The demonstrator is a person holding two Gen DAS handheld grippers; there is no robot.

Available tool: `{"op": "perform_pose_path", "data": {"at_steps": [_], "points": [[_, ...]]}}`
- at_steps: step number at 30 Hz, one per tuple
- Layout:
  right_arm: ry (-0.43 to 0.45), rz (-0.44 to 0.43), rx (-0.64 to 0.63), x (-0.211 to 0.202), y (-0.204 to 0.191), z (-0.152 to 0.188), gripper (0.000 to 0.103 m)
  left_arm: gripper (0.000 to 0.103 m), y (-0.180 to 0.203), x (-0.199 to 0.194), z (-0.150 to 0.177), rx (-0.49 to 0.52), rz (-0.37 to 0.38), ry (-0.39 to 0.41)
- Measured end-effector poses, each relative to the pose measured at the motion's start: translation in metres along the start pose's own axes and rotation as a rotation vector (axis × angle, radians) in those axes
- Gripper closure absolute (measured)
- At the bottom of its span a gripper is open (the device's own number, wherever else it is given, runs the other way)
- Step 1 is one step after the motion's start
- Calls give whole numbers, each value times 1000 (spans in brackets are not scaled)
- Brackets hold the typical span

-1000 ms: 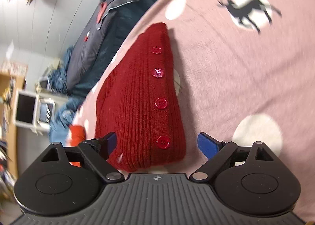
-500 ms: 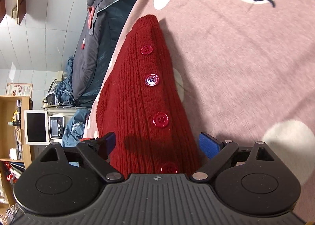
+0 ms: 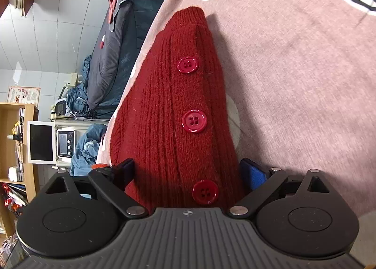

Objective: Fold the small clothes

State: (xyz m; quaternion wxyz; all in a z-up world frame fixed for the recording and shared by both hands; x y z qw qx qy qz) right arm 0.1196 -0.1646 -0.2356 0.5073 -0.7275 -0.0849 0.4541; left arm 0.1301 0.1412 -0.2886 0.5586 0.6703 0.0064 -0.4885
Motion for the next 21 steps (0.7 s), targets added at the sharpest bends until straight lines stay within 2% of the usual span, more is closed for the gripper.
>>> {"op": "perform_pose_path", "data": {"at_steps": [7,14,21], "points": [[4,4,-10,13,-4,-6,0,0,5,4,-1,-39,-52,-5],[-23,53,10,21,-7,-10,0,0,5,5,2,-54,-67,20],[45,113,-45,14,-5,-1,0,17,19,-1,5,41,-160,38]]}}
Point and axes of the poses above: each gripper's, at about its wrist camera, not at the fingertips, and x roughly the way its jaws point, y to its right, z to its underside, the point moved 8 cm from there along x, roughly the way its jaws point, and after that the axes turned 6 degrees about -y, right-handed, at the moved point
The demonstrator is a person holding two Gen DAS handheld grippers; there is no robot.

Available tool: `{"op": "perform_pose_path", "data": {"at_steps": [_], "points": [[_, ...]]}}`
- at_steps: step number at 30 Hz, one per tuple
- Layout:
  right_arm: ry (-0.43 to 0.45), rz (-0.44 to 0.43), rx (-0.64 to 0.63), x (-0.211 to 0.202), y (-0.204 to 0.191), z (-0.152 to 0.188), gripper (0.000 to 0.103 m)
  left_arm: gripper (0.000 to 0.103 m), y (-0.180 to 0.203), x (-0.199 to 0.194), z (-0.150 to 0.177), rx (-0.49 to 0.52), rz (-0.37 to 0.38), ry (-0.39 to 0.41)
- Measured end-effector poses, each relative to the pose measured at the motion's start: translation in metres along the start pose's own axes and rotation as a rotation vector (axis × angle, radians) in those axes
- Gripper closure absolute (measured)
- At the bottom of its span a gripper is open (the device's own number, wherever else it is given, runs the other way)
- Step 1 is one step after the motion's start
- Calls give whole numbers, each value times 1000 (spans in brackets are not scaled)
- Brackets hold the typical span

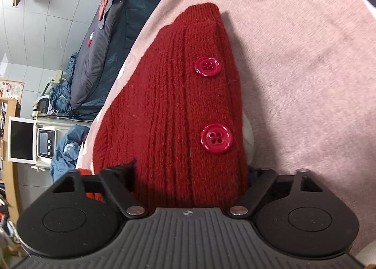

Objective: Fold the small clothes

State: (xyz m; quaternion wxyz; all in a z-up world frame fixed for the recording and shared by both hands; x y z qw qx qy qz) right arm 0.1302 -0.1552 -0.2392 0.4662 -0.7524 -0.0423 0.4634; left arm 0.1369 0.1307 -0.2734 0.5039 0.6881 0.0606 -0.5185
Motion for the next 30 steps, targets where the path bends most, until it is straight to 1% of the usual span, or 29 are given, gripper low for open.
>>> {"op": "perform_pose_path", "data": {"at_steps": [1,2,4,5,7,9,12,18,20,24,27,30], "points": [[8,-1,-2,-1,1,1,0,21,4,-3,0,27,-10,8],[15,-4,3,-1,0,1,0,23,8,-5,1,57,-21,16],[27,-4,11,-3,-2,1,5,29,14,-10,2,105,-35,31],[36,4,4,-6,-3,3,7,30,16,-12,2,121,-35,35],[56,18,-17,-9,-10,5,11,36,17,-17,1,132,-20,41],[75,33,-43,-12,-19,7,12,39,19,-24,0,160,-7,50],[108,41,-79,-19,-32,11,14,41,27,-37,1,219,5,79],[169,56,-166,-32,-64,23,15,43,29,-67,1,253,38,114],[184,48,-208,-36,-78,29,16,44,30,-82,0,272,45,133],[203,22,-287,-38,-108,41,16,44,30,-120,-9,277,63,188],[194,-22,-341,-33,-136,49,16,44,27,-155,-22,283,76,259],[174,-88,-429,-22,-175,62,16,44,17,-201,-42,288,86,353]]}}
Point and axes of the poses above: each gripper's, at about its wrist camera, not at the fingertips, and x roughly the way its jaws point, y to its right, z to its underside, the point moved 8 cm from there along x, roughly the way its jaws point, and after that the axes turned 6 degrees about -y, right-handed, at the moved point
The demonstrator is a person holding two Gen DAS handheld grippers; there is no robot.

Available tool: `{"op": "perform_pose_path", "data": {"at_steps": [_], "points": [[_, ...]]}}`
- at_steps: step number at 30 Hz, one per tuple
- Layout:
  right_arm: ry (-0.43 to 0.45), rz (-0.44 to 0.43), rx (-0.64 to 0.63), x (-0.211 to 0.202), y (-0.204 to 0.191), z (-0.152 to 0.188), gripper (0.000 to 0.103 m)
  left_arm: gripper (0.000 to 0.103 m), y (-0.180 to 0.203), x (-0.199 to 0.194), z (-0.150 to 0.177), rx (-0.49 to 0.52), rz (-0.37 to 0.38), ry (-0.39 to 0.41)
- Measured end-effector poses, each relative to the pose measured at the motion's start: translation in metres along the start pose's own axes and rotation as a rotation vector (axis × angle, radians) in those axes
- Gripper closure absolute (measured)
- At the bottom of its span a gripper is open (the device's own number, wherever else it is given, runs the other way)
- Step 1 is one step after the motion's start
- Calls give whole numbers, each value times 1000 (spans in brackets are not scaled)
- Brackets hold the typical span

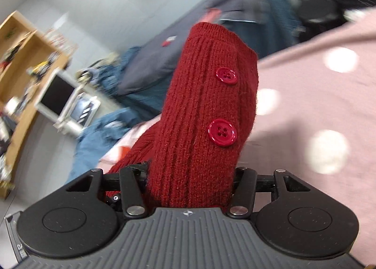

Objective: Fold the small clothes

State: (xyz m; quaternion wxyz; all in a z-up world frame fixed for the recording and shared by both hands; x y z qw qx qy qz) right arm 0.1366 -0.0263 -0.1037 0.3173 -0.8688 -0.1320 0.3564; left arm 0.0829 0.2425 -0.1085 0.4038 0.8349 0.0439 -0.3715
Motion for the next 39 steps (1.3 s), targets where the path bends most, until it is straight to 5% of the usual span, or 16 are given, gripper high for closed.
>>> {"op": "perform_pose_path", "data": {"at_steps": [9,16,21,26,31,39], "points": [[-124,-296,-220,94,-145,5,16,44,-83,-107,-100,-56,-105,283],[-282,-444,-328,183,-223,36,16,44,-169,-130,-152,-137,-210,401],[-365,-436,-415,232,-238,67,16,44,-233,-111,-160,-215,-241,395],[-455,-330,-428,256,-201,97,16,40,-281,-80,-130,-302,-257,301],[-469,-262,-341,262,-169,97,13,6,-298,-59,-122,-312,-259,266],[-466,-237,-388,267,-168,94,4,0,-289,-55,-131,-291,-335,190]]}}
Point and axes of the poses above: each gripper's, at about its wrist camera, not at the fingertips, and x roughly the way its jaws point, y to its right, z to its underside, the point moved 8 cm from there along x, roughly the way its jaws point, and after that the axes turned 6 degrees about -y, right-handed, at the moved point
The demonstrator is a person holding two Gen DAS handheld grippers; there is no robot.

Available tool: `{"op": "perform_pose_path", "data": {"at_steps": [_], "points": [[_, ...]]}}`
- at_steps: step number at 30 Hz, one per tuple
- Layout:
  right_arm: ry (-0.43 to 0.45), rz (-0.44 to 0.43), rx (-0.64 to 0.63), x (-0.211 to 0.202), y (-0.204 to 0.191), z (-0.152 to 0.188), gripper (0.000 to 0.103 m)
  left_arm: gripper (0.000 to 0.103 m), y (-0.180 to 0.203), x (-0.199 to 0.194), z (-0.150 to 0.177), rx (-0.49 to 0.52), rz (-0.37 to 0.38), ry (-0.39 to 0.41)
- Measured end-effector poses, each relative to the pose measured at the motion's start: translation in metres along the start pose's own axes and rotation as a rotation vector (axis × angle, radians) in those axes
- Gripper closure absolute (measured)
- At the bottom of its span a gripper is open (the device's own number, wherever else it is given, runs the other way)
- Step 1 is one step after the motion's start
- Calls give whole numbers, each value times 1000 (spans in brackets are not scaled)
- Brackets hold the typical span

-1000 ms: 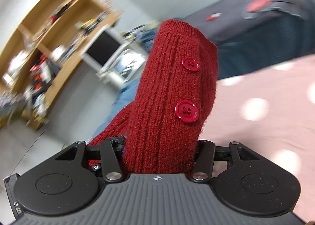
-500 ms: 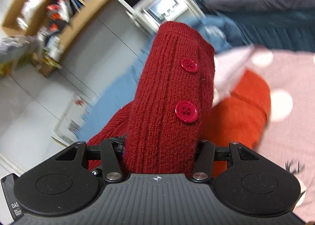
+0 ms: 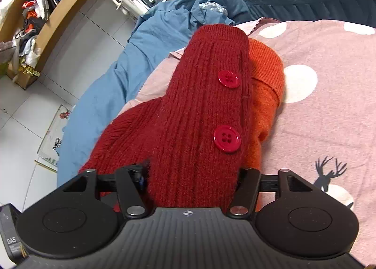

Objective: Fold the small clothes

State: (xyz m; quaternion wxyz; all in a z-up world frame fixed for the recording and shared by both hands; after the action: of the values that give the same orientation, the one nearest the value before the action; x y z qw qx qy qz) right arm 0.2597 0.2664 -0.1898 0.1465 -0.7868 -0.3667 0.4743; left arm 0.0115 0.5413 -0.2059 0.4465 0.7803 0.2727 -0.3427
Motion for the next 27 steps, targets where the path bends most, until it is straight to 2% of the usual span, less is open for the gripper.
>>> {"op": "perform_pose_path", "data": {"at_steps": [4,9,14,17,19,21,23,25,27], "points": [[-24,35,-17,7,-4,-5,0,0,3,0,-2,0,-25,-11],[-45,105,-81,3,-15,-8,0,0,2,-9,0,3,-61,-42],[-25,171,-126,-14,-23,-6,0,0,2,-31,2,49,-82,-53],[21,239,-196,-34,-30,-4,0,0,0,-65,-1,105,-132,53],[73,286,-305,-49,-42,-2,1,0,-3,-91,-5,103,-137,132],[114,279,-458,-63,-61,6,10,2,-2,-113,-10,89,-97,187],[117,260,-598,-69,-78,18,20,10,9,-123,-14,134,-56,213],[92,242,-699,-68,-90,30,33,24,25,-122,-14,220,-41,194],[56,236,-756,-62,-96,41,41,31,39,-115,-12,280,-31,165]]}}
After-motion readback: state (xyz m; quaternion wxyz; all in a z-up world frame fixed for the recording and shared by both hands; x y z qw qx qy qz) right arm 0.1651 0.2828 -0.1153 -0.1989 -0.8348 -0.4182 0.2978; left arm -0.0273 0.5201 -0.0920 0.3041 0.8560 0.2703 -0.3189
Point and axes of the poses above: each gripper's, at about its wrist camera, not at the fingertips, and x roughly the way its jaws point, y to its right, z to its underside, the point moved 8 cm from there along x, roughly the way its jaws point, and after that the axes turned 6 degrees about -y, right-handed, at the moved point
